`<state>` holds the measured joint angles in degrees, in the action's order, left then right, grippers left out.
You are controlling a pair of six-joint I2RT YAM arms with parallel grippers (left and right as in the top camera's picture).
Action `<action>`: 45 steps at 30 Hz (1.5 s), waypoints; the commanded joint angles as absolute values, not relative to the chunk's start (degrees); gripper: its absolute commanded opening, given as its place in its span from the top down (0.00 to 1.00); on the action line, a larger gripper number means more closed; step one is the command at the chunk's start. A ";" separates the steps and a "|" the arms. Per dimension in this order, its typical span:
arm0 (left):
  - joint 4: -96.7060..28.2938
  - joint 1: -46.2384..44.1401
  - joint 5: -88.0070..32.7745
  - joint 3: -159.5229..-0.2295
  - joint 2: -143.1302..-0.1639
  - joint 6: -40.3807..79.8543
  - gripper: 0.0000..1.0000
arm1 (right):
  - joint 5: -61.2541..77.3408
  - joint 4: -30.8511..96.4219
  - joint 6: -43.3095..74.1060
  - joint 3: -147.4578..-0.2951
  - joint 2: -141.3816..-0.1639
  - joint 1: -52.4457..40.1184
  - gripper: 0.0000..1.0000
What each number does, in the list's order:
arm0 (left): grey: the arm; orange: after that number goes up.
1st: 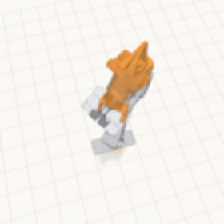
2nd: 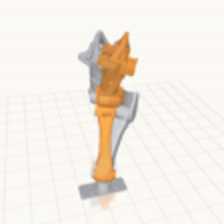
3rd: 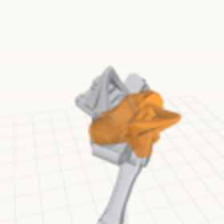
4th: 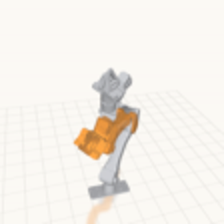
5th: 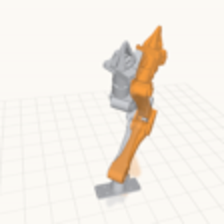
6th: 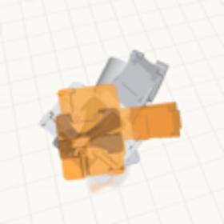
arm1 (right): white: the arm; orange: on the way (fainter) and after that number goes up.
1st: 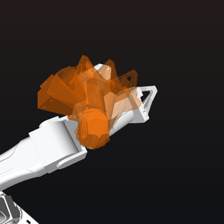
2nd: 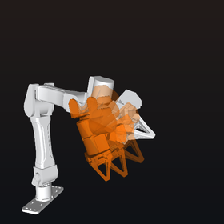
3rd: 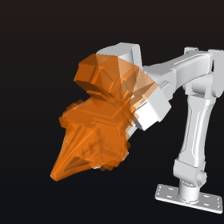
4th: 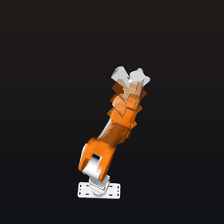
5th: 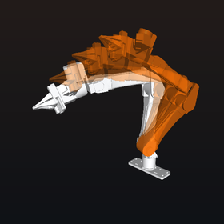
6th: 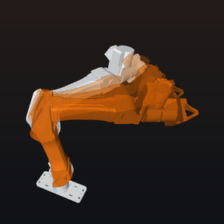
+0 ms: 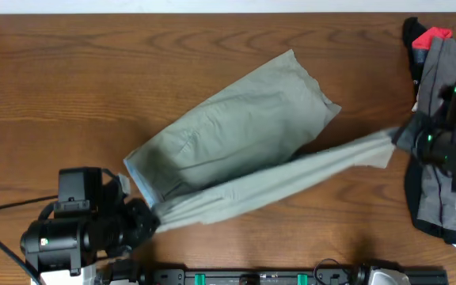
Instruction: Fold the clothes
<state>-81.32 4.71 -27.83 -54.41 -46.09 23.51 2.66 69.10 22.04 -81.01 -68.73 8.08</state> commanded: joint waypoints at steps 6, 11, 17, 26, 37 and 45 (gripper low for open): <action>-71.50 4.97 -18.70 -55.48 -54.46 26.50 0.94 | 18.94 49.98 17.87 -82.08 -86.85 7.25 0.99; -68.10 4.97 -15.42 -55.48 -63.77 26.44 0.94 | 29.26 33.32 18.76 -82.08 -97.10 4.91 0.99; -65.43 4.97 -10.33 -55.48 -70.48 27.05 0.94 | 34.72 17.45 21.45 -82.08 -105.75 1.04 0.99; -57.49 4.97 -3.29 -55.48 -72.38 29.71 0.94 | 32.14 5.39 25.78 -82.08 -112.66 -2.31 0.99; -53.58 4.97 4.47 -55.42 -73.82 33.74 0.94 | 31.35 -4.80 27.38 -82.08 -118.15 -4.14 0.99; -53.21 4.97 9.19 -55.42 -74.96 36.14 0.94 | 28.53 -11.86 27.46 -82.08 -120.64 -7.25 0.99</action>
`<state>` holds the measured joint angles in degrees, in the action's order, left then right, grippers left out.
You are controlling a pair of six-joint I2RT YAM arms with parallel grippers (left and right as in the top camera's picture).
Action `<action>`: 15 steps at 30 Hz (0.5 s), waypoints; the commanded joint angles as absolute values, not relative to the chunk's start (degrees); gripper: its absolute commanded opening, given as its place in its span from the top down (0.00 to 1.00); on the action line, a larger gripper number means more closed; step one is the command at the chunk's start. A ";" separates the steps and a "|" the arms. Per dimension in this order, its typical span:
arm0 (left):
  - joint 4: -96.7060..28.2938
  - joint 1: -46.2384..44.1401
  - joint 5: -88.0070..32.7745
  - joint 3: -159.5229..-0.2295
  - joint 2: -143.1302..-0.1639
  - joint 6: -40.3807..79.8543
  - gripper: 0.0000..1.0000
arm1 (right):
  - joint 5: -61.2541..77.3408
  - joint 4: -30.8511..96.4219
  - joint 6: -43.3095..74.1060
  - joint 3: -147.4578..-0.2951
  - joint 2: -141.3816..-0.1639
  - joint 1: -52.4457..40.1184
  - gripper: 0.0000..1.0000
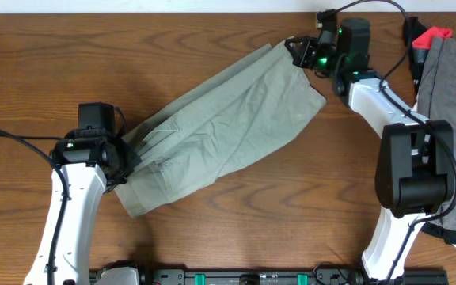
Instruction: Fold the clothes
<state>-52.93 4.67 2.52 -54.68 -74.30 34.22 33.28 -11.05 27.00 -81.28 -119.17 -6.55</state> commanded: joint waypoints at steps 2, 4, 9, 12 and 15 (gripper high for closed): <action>-53.19 4.97 10.59 -55.40 -75.40 36.47 0.94 | 26.41 -12.12 28.32 -82.08 -121.36 -7.94 0.98; -53.17 4.97 11.29 -55.37 -75.88 37.04 0.92 | 25.69 -12.95 28.71 -82.08 -122.30 -8.47 0.98; -51.99 4.97 13.96 -55.37 -77.67 38.50 0.89 | 24.91 -15.35 28.71 -82.08 -124.53 -9.61 0.98; -50.63 4.97 14.24 -55.37 -78.96 38.54 0.74 | 24.84 -15.81 28.71 -82.08 -125.40 -9.91 0.95; -49.87 4.97 14.79 -55.37 -80.88 39.33 0.56 | 24.86 -15.86 28.71 -82.06 -126.04 -10.15 0.88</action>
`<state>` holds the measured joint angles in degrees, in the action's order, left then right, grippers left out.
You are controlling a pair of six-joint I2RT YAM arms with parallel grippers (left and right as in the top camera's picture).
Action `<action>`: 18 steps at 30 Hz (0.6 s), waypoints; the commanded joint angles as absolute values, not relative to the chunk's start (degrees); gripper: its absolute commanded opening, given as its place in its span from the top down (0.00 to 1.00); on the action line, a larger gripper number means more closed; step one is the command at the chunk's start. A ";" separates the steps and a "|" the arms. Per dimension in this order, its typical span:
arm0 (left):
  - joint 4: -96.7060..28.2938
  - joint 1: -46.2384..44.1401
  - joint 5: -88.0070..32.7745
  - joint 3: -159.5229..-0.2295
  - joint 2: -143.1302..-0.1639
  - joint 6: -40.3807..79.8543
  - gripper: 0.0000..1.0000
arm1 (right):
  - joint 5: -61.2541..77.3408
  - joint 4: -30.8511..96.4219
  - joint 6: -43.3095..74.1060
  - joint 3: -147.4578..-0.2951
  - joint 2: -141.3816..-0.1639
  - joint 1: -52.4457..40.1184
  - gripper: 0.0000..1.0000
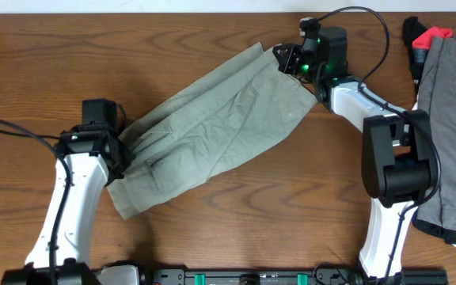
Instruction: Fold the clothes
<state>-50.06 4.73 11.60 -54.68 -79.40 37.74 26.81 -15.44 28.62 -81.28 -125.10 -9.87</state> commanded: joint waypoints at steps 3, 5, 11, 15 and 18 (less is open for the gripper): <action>-49.74 4.97 15.75 -55.37 -82.00 39.29 0.50 | 24.95 -15.88 28.69 -82.06 -126.04 -10.13 0.55; -49.47 4.97 15.75 -55.48 -81.60 38.24 0.50 | 26.63 -16.36 28.69 -82.08 -126.02 -9.54 0.43; -52.86 4.95 15.22 -59.46 -76.16 33.30 0.52 | 40.42 -14.76 28.69 -82.08 -125.21 -4.45 0.35; -50.63 4.62 2.22 -60.47 -71.05 23.16 0.74 | 46.96 -3.25 28.62 -82.08 -123.22 -1.72 0.56; -48.69 3.11 -2.63 -59.57 -71.13 17.85 0.86 | 50.76 2.90 27.68 -82.08 -123.11 -2.68 0.70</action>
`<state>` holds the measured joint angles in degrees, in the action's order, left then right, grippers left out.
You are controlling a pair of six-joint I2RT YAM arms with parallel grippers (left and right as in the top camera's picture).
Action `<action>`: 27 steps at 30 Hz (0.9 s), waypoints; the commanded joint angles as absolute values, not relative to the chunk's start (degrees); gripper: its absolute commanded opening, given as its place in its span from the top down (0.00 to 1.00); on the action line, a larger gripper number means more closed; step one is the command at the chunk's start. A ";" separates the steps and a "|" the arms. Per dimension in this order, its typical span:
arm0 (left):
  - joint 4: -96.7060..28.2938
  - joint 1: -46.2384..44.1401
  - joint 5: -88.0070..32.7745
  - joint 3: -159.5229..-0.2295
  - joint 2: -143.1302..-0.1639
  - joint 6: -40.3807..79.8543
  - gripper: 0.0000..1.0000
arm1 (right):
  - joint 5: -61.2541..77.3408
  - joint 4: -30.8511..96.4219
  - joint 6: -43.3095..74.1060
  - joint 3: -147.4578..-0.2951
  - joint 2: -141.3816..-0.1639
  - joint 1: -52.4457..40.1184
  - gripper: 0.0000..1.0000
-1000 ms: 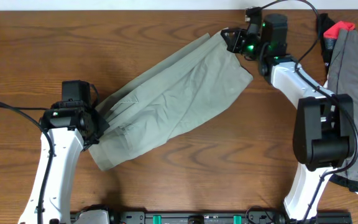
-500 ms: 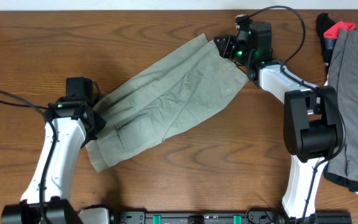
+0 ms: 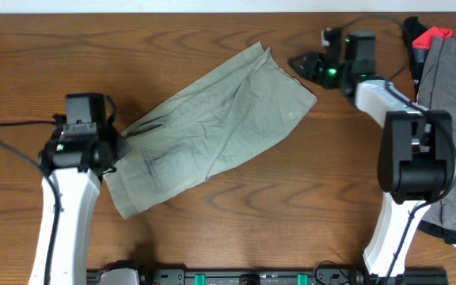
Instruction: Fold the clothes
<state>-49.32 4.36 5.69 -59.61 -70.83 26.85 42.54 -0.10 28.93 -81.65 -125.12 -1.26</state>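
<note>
A grey-green garment [image 3: 220,127] lies folded over on itself, running diagonally across the wooden table [image 3: 38,47] from lower left to upper right. My left gripper [image 3: 119,139] sits at the garment's left edge. Its fingers are hidden under the wrist, so whether it grips the cloth does not show. My right gripper [image 3: 301,65] stands open just right of the garment's upper right corner, apart from the cloth.
A heap of grey clothes [image 3: 454,103] lies at the right edge, with a red and black piece [image 3: 430,36] at its top. A black rail [image 3: 252,277] runs along the front edge. Cables trail from both arms.
My right gripper was on the garment's upper right corner; it has let go and stands open a little to the right. My left arm has shifted slightly left. The garment lies flatter.
First both grippers held one trouser leg stretched across the front of the table, below the other leg. Then the leg lay over the other half, both grippers at its ends near the back. Now the right gripper is off the cloth and the garment lies doubled.
</note>
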 commanded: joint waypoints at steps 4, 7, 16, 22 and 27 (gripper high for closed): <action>-45.50 0.82 -4.34 -57.25 -75.37 13.63 0.90 | 46.35 12.62 23.83 -82.06 -123.11 -6.11 0.85; -42.89 -0.01 -6.42 -55.66 -80.77 10.63 0.90 | 38.09 16.88 23.18 -82.06 -123.11 -7.53 0.64; -32.97 1.69 -6.17 -55.40 -97.93 6.98 0.86 | 21.41 26.06 15.81 -82.06 -123.11 -6.59 0.72; -29.06 3.55 -4.95 -55.42 -101.36 7.77 0.71 | 14.94 33.19 12.53 -81.73 -123.11 -6.79 0.79; -28.29 5.34 -4.99 -55.94 -101.34 7.81 0.51 | 2.07 41.04 17.41 -81.71 -123.11 -7.35 0.83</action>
